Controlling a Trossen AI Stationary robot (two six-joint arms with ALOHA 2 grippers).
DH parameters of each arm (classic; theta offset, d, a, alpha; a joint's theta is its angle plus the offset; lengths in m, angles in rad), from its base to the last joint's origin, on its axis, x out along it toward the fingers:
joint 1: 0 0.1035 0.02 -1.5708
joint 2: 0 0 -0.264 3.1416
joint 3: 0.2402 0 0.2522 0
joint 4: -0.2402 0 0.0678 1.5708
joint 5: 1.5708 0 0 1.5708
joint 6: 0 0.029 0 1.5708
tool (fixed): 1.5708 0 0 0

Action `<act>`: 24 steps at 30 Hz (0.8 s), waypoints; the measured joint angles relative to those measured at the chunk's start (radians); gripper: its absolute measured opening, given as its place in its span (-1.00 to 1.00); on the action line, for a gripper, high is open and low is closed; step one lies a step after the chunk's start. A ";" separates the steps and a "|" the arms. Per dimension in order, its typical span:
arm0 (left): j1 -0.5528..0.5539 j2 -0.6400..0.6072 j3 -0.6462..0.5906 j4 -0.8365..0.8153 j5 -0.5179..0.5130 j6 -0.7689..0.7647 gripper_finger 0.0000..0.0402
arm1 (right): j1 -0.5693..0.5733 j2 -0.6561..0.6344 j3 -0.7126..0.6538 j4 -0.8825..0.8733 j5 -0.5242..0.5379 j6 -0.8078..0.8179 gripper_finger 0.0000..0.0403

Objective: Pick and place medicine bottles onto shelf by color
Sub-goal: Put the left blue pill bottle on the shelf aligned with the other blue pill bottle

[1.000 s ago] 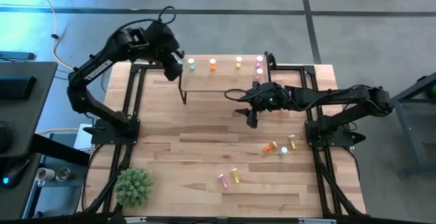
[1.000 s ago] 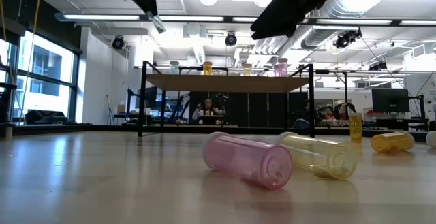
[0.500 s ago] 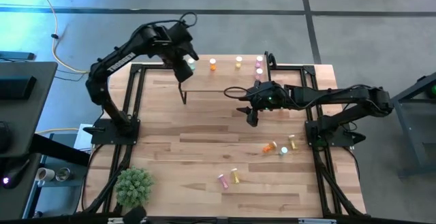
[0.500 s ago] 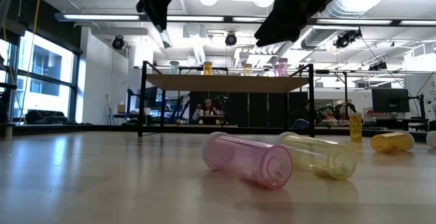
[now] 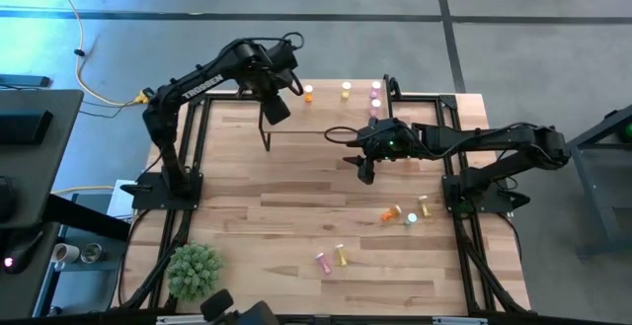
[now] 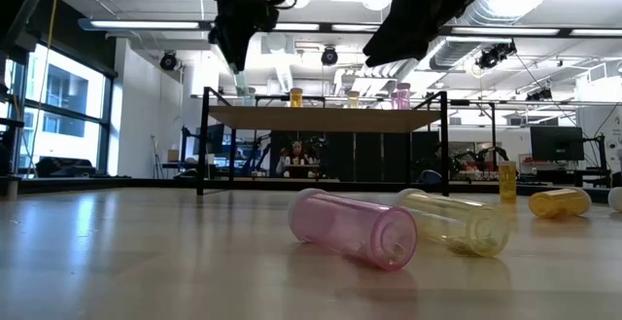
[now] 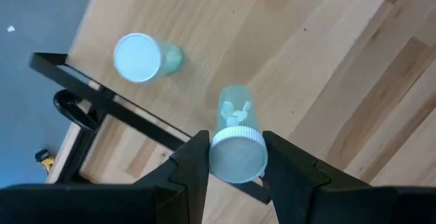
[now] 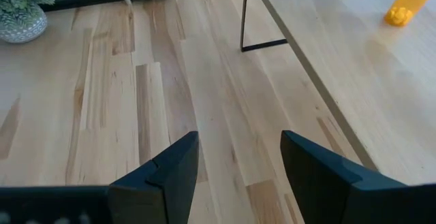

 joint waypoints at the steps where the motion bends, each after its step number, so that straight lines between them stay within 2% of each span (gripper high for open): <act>1: 0.000 0.007 0.000 0.000 0.002 0.000 -0.43 | 0.000 0.000 0.000 0.000 0.000 0.000 -0.01; 24: 0.016 0.065 0.000 -0.001 0.006 0.000 -0.43 | 0.000 0.000 0.000 0.000 0.001 0.018 -0.01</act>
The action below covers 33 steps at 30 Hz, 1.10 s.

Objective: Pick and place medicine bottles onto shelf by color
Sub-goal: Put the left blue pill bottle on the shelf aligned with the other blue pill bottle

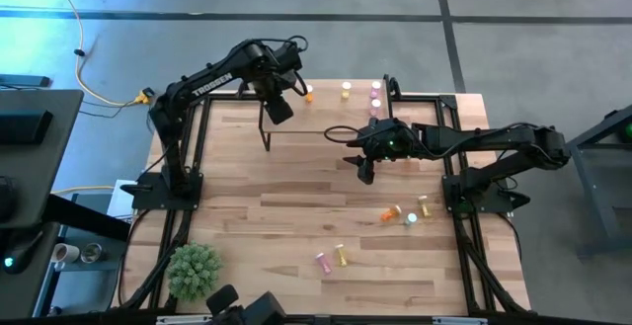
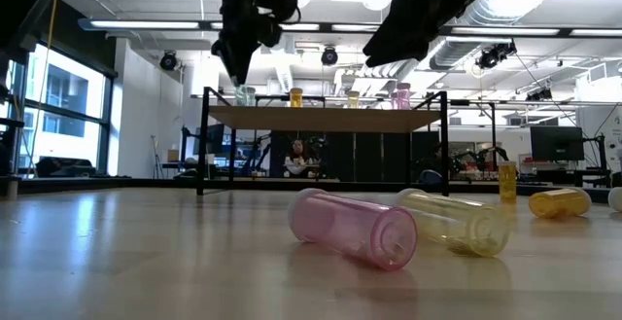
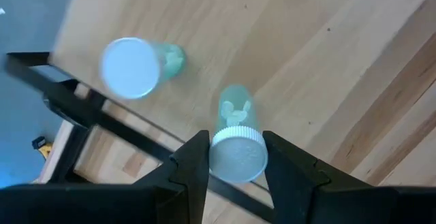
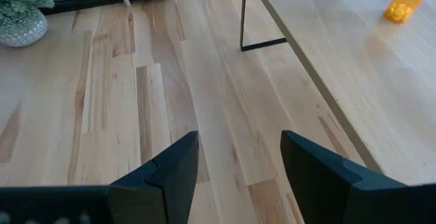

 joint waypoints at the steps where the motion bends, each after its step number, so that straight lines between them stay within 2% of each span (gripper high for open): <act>1: -0.001 0.009 0.000 -0.003 0.000 0.000 -0.43 | 0.000 0.000 0.000 0.000 0.000 0.000 -0.01; 21: -0.008 0.018 0.001 0.017 -0.006 0.018 -0.41 | 0.000 0.000 0.000 0.000 0.001 0.000 -0.01; 33: -0.008 0.022 -0.003 0.029 -0.006 0.026 -0.15 | 0.000 0.000 0.000 0.000 0.001 0.000 -0.01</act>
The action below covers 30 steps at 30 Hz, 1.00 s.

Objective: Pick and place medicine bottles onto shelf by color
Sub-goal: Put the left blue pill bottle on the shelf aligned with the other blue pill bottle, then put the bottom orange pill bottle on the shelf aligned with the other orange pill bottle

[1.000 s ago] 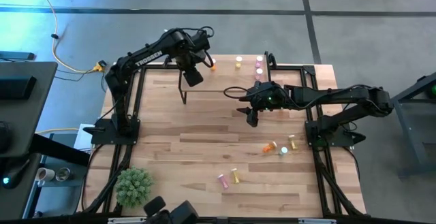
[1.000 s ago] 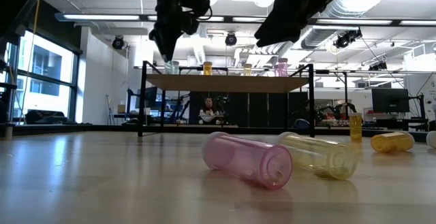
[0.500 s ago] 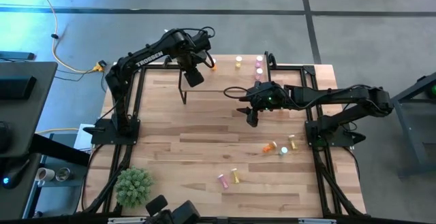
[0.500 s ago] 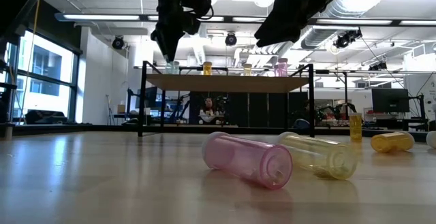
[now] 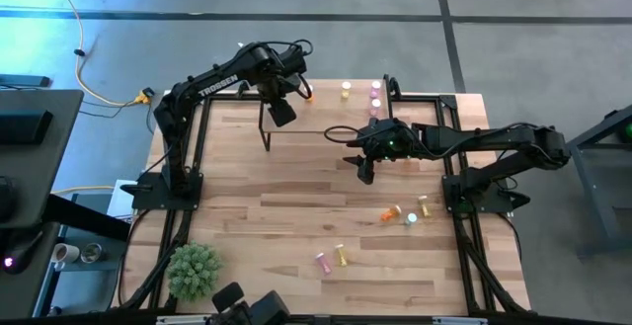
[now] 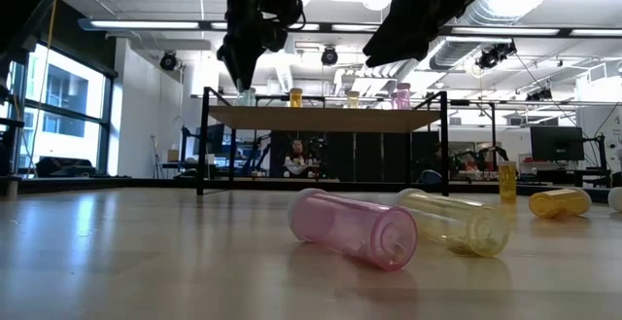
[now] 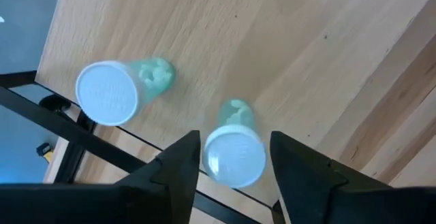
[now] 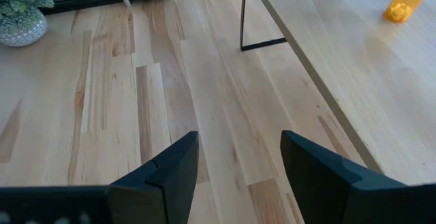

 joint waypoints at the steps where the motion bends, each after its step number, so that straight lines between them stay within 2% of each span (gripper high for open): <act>1: 0.000 0.000 0.000 0.001 0.000 0.000 -0.13 | 0.000 0.000 0.000 0.000 0.000 0.000 -0.01; 9: 0.000 -0.001 0.000 0.002 -0.005 0.000 -0.09 | 0.000 0.000 0.000 0.000 0.000 0.000 -0.01; 15: 0.000 -0.018 0.002 -0.014 -0.090 0.026 -0.09 | 0.000 0.000 0.000 0.000 0.000 0.000 -0.01; 30: -0.014 -0.077 0.003 -0.019 -0.086 0.045 -0.09 | 0.000 0.000 0.000 0.000 0.000 0.000 -0.01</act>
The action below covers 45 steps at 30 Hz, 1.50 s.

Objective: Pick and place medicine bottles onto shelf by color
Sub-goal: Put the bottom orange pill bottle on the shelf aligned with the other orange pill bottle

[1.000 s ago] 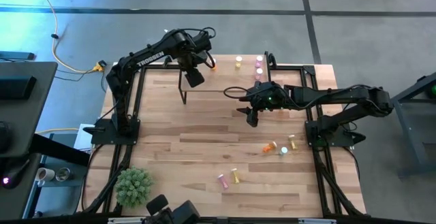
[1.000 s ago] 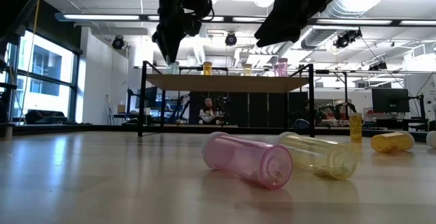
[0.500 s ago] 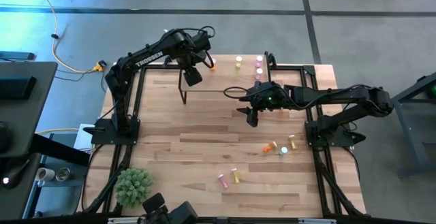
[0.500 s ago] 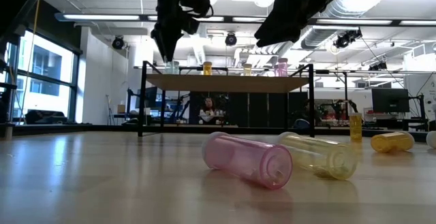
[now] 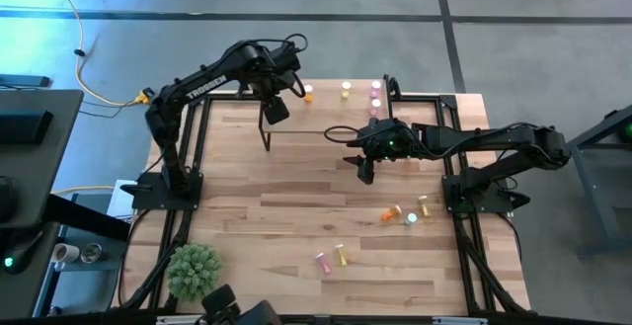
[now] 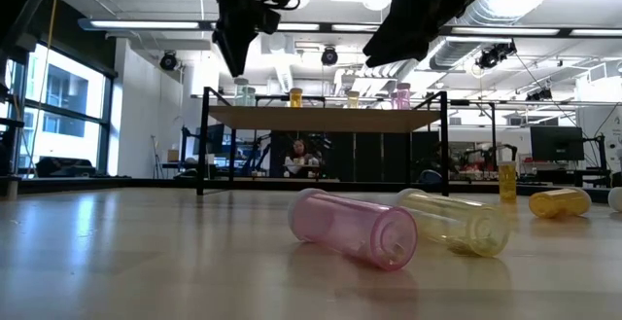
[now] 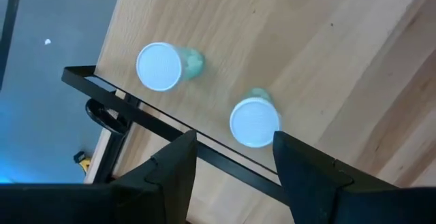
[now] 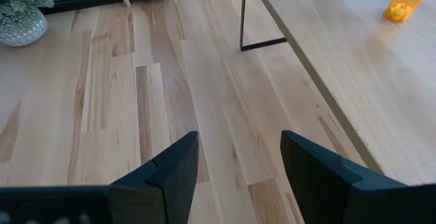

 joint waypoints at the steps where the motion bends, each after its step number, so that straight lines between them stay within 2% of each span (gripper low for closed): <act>1: 0.000 -0.001 0.000 -0.002 0.000 0.001 -0.09 | 0.000 0.000 0.000 0.000 0.000 0.000 -0.01; 11: -0.001 -0.081 0.000 -0.009 -0.004 0.007 -0.10 | 0.000 -0.002 0.000 -0.016 0.000 0.001 -0.01; 18: -0.034 -0.198 -0.040 0.047 0.000 -0.066 -0.10 | 0.010 -0.064 0.000 -0.092 0.000 0.094 -0.01; 23: -0.090 -0.316 -0.186 0.203 0.003 -0.092 -0.10 | 0.045 -0.107 0.000 -0.164 0.003 0.156 -0.01; 30: -0.179 -0.460 -0.433 0.444 0.060 -0.155 -0.10 | 0.099 -0.115 0.000 -0.284 0.002 0.227 -0.01; 40: -0.318 -0.587 -0.750 0.760 0.062 -0.239 -0.10 | 0.162 -0.115 0.000 -0.433 -0.002 0.350 -0.01; 42: -0.344 -0.596 -0.800 0.823 0.061 -0.252 -0.10 | 0.171 -0.115 0.000 -0.478 0.017 0.386 -0.01; 45: -0.381 -0.598 -0.862 0.916 0.060 -0.265 -0.10 | 0.187 -0.115 0.000 -0.568 0.099 0.459 -0.01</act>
